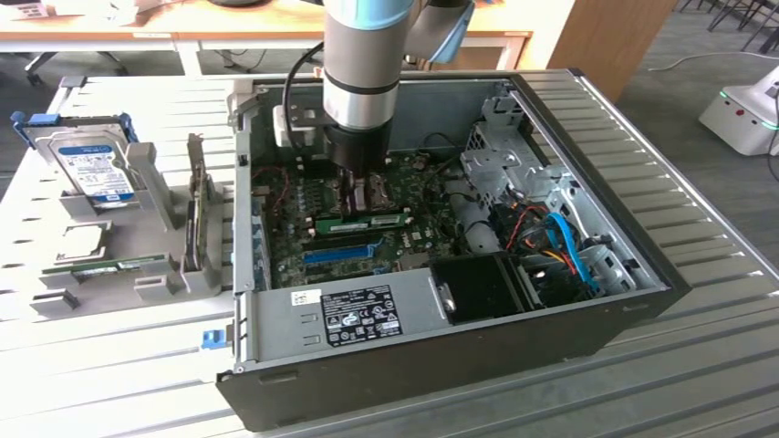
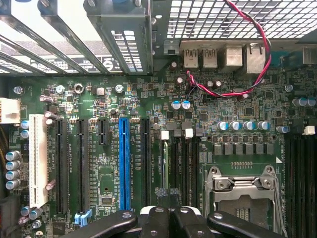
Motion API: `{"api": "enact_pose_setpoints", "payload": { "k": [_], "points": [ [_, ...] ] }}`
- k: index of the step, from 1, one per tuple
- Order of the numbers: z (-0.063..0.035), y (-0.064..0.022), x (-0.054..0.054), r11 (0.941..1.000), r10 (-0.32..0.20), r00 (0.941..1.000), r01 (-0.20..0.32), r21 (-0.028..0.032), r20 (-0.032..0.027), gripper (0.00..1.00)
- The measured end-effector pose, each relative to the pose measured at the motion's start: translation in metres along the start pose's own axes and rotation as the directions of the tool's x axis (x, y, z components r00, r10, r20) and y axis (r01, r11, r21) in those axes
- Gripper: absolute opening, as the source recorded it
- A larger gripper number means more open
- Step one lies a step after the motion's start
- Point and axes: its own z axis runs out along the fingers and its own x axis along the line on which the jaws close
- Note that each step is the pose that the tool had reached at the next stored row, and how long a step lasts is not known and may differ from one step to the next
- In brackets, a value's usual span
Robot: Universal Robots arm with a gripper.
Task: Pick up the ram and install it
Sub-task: 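Press down the ram until it locks into place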
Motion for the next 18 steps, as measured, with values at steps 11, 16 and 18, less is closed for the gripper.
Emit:
{"api": "enact_pose_setpoints", "payload": {
  "k": [11,16,18],
  "points": [
    [0.0011,0.0000,0.0003,1.0000,0.000,1.0000,0.000,0.0000,0.0007,0.11],
    [0.0018,0.0000,0.0004,1.0000,0.000,1.0000,0.000,-0.0001,0.0018,0.11],
    [0.0018,0.0000,0.0004,1.0000,0.000,1.0000,0.000,-0.0001,0.0019,0.11]
  ]
}}
